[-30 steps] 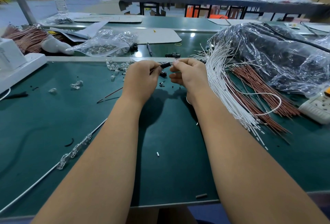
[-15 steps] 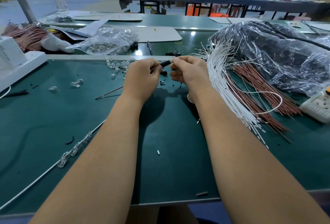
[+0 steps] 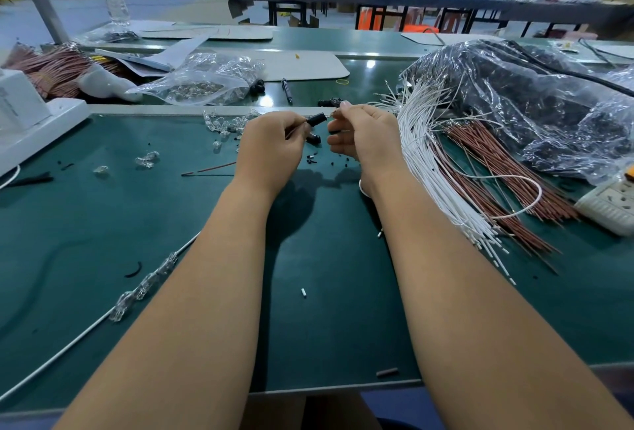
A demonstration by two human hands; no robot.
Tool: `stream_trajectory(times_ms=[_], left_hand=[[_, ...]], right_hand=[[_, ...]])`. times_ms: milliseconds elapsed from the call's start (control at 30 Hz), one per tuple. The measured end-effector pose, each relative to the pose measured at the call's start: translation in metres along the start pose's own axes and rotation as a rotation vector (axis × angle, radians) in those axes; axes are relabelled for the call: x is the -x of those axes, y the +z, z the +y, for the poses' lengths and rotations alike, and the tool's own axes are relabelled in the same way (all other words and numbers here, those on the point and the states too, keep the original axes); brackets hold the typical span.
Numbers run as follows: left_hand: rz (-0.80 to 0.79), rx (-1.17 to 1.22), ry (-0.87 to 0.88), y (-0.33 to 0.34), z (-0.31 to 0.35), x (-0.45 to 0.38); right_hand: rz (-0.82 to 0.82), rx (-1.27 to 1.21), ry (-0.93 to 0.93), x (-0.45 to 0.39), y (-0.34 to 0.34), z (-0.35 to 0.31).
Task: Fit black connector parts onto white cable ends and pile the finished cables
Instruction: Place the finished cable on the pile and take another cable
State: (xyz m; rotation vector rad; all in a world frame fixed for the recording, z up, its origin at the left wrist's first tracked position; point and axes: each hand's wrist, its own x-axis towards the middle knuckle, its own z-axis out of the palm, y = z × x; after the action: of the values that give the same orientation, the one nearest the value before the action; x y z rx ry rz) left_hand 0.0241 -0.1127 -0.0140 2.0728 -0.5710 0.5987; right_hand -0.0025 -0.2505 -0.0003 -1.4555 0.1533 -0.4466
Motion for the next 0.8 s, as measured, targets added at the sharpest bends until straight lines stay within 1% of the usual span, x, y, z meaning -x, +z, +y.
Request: stream_trajectory(times_ms=[200,400,567,800], left_hand=[[-0.012,0.018,-0.013,0.001,0.0,0.0008],[-0.05,0.043,-0.061,0.0027,0.0005,0.0004],[-0.071,0.14,-0.135,0.0028,0.002,0.0002],[-0.089,0.208,-0.191,0.0036,0.0067,0.0006]], right_hand=[[0.014,0.049,-0.05,-0.0008,0.0007,0.0023],[-0.002,0.032,-0.075,-0.0014,0.0019,0.0039],[-0.01,0.02,-0.065,-0.0024,-0.0005,0.0031],[-0.024,0.096,-0.078,-0.0012,-0.0004,0.0033]])
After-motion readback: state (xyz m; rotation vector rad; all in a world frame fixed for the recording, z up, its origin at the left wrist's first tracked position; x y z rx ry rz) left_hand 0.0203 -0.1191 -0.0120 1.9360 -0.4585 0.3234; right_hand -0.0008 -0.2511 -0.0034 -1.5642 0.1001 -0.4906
